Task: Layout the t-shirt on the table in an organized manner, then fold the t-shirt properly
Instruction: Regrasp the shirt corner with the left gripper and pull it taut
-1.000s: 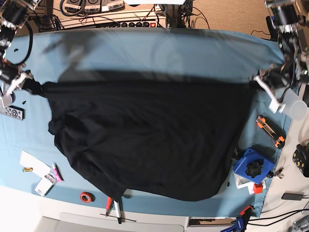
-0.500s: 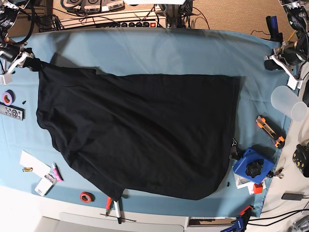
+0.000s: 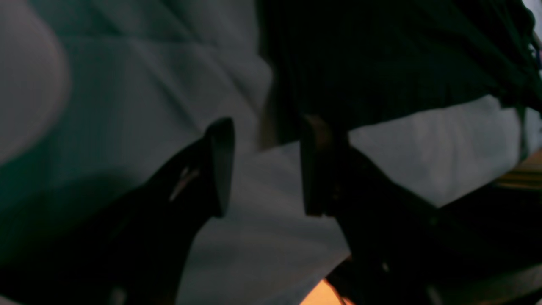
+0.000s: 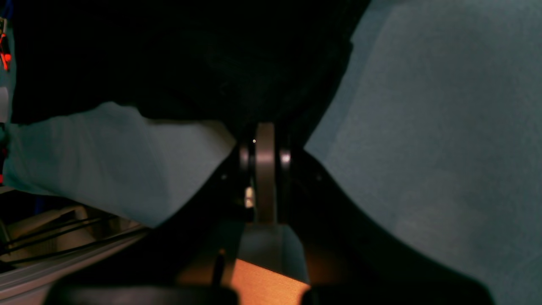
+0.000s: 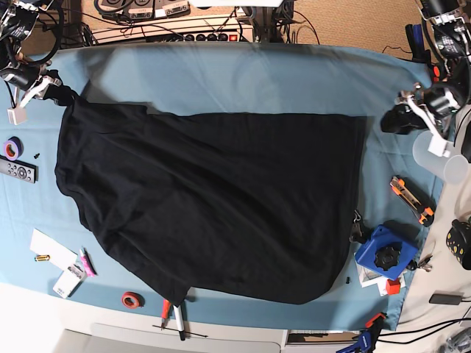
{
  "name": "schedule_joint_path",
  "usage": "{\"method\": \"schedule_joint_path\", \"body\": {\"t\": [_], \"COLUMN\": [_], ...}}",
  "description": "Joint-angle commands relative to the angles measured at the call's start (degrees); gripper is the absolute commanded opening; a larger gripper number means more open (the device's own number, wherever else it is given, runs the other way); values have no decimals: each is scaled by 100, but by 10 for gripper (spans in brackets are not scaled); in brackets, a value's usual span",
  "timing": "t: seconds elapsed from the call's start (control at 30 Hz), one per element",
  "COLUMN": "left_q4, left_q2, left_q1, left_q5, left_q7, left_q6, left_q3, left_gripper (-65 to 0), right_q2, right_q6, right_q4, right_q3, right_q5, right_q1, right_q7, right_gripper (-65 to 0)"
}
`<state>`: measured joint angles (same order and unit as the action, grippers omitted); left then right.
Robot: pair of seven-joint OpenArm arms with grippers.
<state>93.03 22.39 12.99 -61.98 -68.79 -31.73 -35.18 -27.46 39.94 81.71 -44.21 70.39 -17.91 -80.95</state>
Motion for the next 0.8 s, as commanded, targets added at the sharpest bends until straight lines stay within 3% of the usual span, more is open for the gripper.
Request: {"method": "schedule_joint_path", "body": {"t": [0.0, 0.1, 0.17, 0.3, 0.4, 0.53, 0.7, 0.77], "left_q4": [90, 90, 90, 90, 90, 87, 87, 87], "left_q2": [94, 94, 74, -258, -538, -761, -798, -807], "left_q1": [-48, -68, -103, -278, -446, -520, -520, -520], "left_q5": [-92, 168, 476, 846, 1141, 1952, 1906, 1759], "left_q7": [85, 214, 328, 332, 332, 487, 409, 411], "left_q6": [-17, -7, 243, 647, 654, 1248, 1290, 1279], "left_q3": [111, 640, 935, 1021, 1021, 1021, 1021, 1021], "left_gripper": [-381, -381, -381, -381, -381, -381, -381, -413], "right_q2": [-140, -142, -142, -140, -140, -140, -142, -142], "right_q6": [6, 6, 6, 6, 6, 6, 6, 6], "right_q4": [85, 85, 85, 85, 85, 85, 85, 85], "right_q3": [-52, -52, -52, -52, -52, -52, -52, -52], "right_q5": [116, 114, 114, 114, 114, 114, 116, 116], "right_q1": [33, 76, 94, 94, 94, 94, 94, 94], "right_q7": [95, 95, 95, 95, 95, 95, 95, 95], "right_gripper": [-650, -650, -650, -650, -650, -650, -650, -650]}}
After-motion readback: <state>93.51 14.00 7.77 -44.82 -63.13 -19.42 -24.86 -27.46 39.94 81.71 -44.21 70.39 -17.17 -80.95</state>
